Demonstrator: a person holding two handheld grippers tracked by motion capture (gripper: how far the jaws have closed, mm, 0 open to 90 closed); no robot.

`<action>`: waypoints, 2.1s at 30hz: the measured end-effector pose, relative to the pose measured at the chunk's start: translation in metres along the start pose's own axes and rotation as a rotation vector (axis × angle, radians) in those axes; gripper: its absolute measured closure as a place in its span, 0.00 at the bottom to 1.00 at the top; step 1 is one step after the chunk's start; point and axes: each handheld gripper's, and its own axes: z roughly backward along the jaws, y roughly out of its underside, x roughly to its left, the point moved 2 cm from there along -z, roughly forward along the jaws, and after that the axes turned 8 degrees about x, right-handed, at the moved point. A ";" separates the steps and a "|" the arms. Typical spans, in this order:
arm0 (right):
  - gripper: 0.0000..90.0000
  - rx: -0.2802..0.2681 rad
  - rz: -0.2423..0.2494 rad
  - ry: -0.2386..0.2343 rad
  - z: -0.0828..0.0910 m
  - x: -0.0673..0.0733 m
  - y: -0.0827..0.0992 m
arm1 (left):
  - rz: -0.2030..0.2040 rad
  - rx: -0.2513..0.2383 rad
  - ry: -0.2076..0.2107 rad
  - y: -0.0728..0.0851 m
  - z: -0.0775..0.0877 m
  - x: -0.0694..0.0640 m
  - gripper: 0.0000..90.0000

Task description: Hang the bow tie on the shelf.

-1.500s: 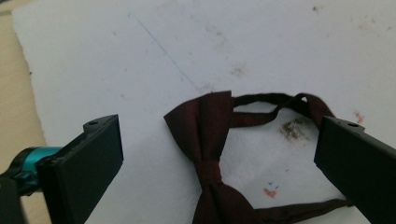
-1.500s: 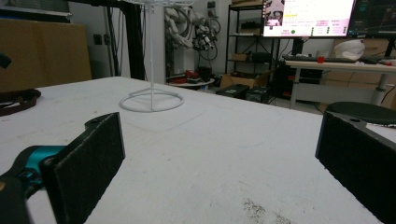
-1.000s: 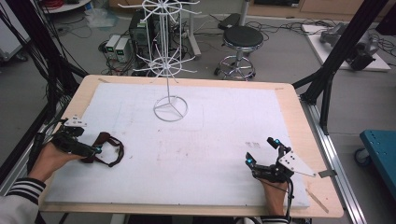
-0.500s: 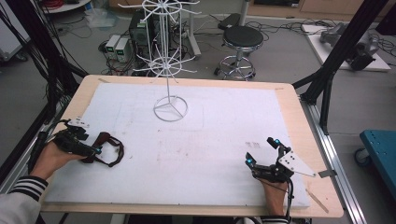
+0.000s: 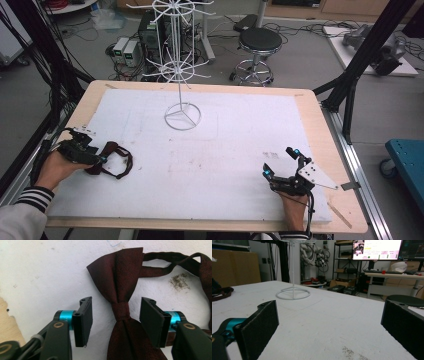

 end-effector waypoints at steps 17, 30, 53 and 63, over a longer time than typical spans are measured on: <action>0.01 0.001 -0.004 -0.001 0.000 0.000 0.000 | -0.028 -0.002 -0.026 -0.001 0.001 -0.003 0.84; 0.01 0.001 -0.001 0.000 0.000 0.000 0.000 | -0.037 -0.112 -0.021 -0.002 0.014 -0.005 0.85; 0.01 -0.002 0.007 0.003 0.000 0.000 0.000 | -0.090 -0.360 -0.039 -0.017 0.049 -0.017 0.85; 0.01 -0.003 0.010 0.004 0.000 0.000 0.000 | -0.135 -0.461 -0.044 -0.026 0.063 -0.026 0.85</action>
